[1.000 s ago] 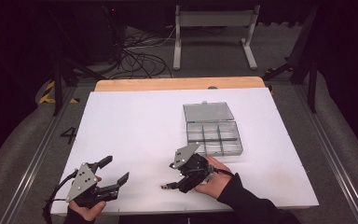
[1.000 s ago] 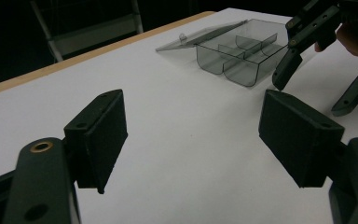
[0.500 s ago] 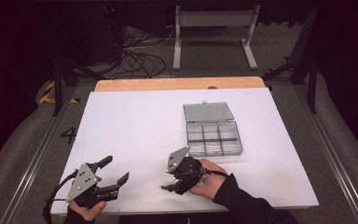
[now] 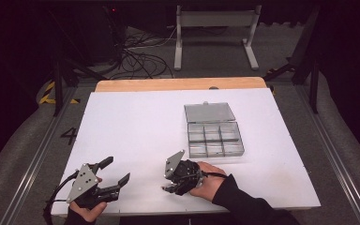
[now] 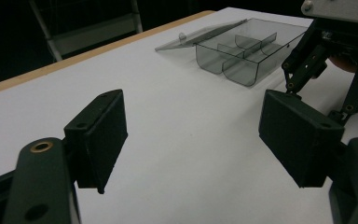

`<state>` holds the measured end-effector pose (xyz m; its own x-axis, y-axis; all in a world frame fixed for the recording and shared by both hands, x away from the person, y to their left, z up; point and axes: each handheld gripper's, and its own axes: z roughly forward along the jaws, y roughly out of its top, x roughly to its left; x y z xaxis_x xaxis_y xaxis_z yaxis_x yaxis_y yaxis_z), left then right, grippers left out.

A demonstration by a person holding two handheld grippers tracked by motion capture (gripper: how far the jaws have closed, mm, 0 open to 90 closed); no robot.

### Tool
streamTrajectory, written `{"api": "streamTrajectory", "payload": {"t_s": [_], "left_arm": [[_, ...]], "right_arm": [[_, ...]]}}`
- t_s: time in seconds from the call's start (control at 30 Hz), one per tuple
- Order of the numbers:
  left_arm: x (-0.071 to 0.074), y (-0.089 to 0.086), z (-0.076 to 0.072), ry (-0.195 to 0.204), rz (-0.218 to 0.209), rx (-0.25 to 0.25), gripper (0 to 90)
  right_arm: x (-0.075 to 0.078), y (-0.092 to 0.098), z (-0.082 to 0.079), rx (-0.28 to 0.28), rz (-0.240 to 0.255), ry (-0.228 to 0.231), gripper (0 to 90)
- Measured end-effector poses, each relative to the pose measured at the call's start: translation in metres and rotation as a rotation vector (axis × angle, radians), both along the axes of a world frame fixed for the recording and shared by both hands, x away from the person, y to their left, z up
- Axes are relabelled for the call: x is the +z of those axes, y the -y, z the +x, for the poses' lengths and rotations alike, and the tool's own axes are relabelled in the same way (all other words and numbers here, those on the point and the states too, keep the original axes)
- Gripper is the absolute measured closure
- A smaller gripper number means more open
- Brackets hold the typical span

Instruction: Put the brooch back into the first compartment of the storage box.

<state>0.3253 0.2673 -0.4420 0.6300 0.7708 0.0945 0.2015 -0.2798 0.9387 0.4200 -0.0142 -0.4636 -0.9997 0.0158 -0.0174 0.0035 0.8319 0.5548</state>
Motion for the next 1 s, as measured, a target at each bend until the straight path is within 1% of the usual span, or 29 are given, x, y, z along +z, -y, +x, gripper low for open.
{"api": "streamTrajectory", "payload": {"t_s": [0.13,0.23,0.3,0.43,0.57,0.77,0.83,0.93,1.0], "left_arm": [[0.0001,-0.0002,0.0003,0.004,0.003,0.000,24.2],[0.0002,-0.0004,0.0003,0.003,0.004,0.001,24.2],[0.0001,-0.0002,0.0000,-0.001,0.000,0.000,24.1],[0.0001,-0.0005,0.0003,0.001,0.002,0.000,24.1],[0.0001,-0.0004,0.0000,-0.002,0.001,-0.002,24.1],[0.0002,-0.0004,0.0000,-0.002,0.000,-0.003,24.0],[0.0002,-0.0005,-0.0001,-0.002,0.000,-0.003,24.0],[0.0001,-0.0004,-0.0002,-0.003,-0.004,-0.002,23.9],[0.0002,-0.0005,-0.0001,-0.001,-0.003,-0.001,23.9]], "right_arm": [[-0.0024,-0.0018,0.0001,0.010,-0.013,0.003,62.8],[-0.0042,-0.0028,0.0000,0.006,-0.028,-0.010,64.4],[-0.0055,-0.0036,0.0000,0.004,-0.031,-0.010,66.1],[-0.0067,-0.0044,0.0002,0.014,-0.040,-0.012,71.7],[-0.0072,-0.0045,0.0003,0.017,-0.040,-0.003,76.7],[-0.0070,-0.0048,-0.0002,0.019,-0.043,0.002,77.5],[-0.0068,-0.0045,-0.0001,0.027,-0.045,-0.002,83.6],[-0.0069,-0.0047,0.0000,0.026,-0.044,-0.003,83.4],[-0.0063,-0.0045,-0.0003,0.027,-0.044,0.004,83.5]]}}
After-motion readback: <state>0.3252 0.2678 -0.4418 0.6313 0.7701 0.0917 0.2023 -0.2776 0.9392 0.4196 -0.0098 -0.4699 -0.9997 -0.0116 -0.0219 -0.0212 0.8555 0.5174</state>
